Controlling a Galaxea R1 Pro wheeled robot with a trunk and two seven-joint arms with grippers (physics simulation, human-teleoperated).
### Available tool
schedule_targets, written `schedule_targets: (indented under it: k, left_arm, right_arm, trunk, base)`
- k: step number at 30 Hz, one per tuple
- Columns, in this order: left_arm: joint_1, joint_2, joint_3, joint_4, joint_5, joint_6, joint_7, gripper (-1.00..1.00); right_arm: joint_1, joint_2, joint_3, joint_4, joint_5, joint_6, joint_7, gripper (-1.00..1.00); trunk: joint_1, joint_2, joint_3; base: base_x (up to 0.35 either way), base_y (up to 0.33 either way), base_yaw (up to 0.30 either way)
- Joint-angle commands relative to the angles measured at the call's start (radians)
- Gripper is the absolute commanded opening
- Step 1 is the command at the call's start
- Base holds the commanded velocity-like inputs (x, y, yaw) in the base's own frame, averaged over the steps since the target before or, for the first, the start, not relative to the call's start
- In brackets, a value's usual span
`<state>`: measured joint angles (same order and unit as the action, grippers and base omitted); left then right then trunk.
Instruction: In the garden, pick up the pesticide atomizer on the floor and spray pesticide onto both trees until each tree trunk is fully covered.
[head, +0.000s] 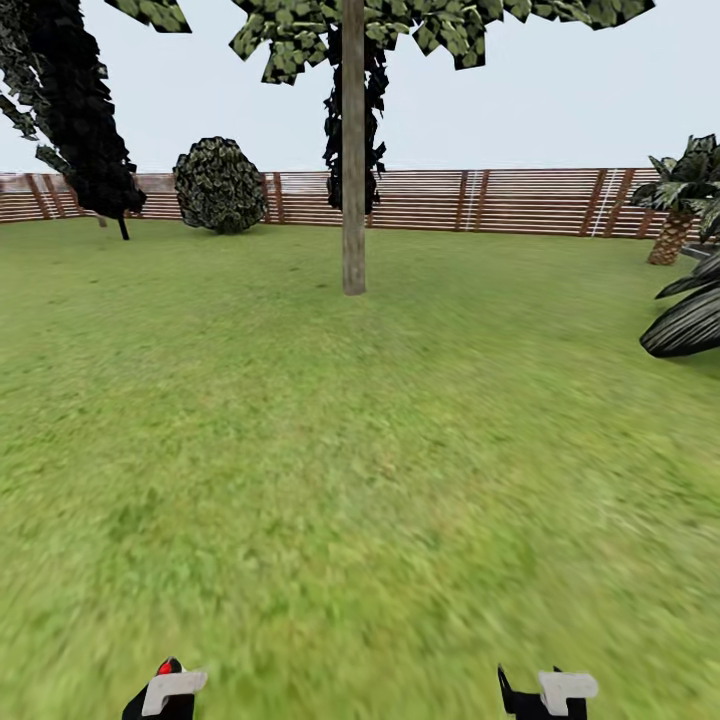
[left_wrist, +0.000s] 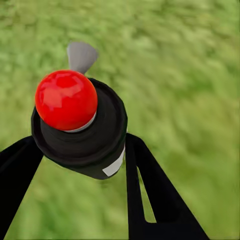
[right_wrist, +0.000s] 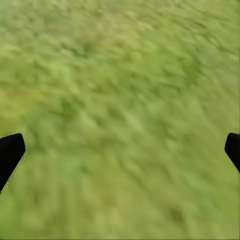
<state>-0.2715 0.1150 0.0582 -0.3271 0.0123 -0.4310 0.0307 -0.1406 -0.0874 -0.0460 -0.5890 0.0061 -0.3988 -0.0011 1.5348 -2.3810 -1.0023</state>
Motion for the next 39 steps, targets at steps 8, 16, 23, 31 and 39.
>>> schedule_targets:
  k: [8, 16, 23, 31, 39]
  left_arm:
    - [0.0, 0.001, 0.0, -0.001, 0.0, 0.0, 0.0, -1.0]
    - [0.0, 0.002, 0.0, -0.001, 0.0, 0.0, 0.0, -1.0]
    - [0.0, 0.002, 0.0, -0.001, 0.0, 0.0, 0.0, -1.0]
    - [0.0, 0.003, 0.0, -0.001, 0.0, -0.001, 0.0, -1.0]
    - [0.0, 0.003, 0.0, -0.001, 0.0, -0.002, 0.0, -1.0]
  right_arm:
    - [-0.001, 0.0, 0.0, 0.0, 0.0, 0.0, 0.001, 1.0]
    - [0.0, 0.0, 0.0, 0.0, 0.0, 0.0, 0.002, 1.0]
    - [-0.001, 0.0, 0.0, 0.0, 0.0, 0.0, 0.0, 1.0]
    - [0.0, 0.0, 0.0, 0.0, 0.0, 0.0, 0.001, 1.0]
    - [0.0, 0.0, 0.0, -0.001, 0.0, -0.001, 0.002, 1.0]
  trunk:
    - [0.0, 0.0, 0.0]
    - [0.0, 0.0, 0.0]
    - [0.0, 0.0, 0.0]
    - [0.0, 0.0, 0.0]
    - [0.0, 0.0, 0.0]
  base:
    - [0.339, 0.0, 0.0]
    - [0.339, 0.0, 0.0]
    - [0.339, 0.0, 0.0]
    - [0.339, 0.0, 0.0]
    - [0.339, 0.0, 0.0]
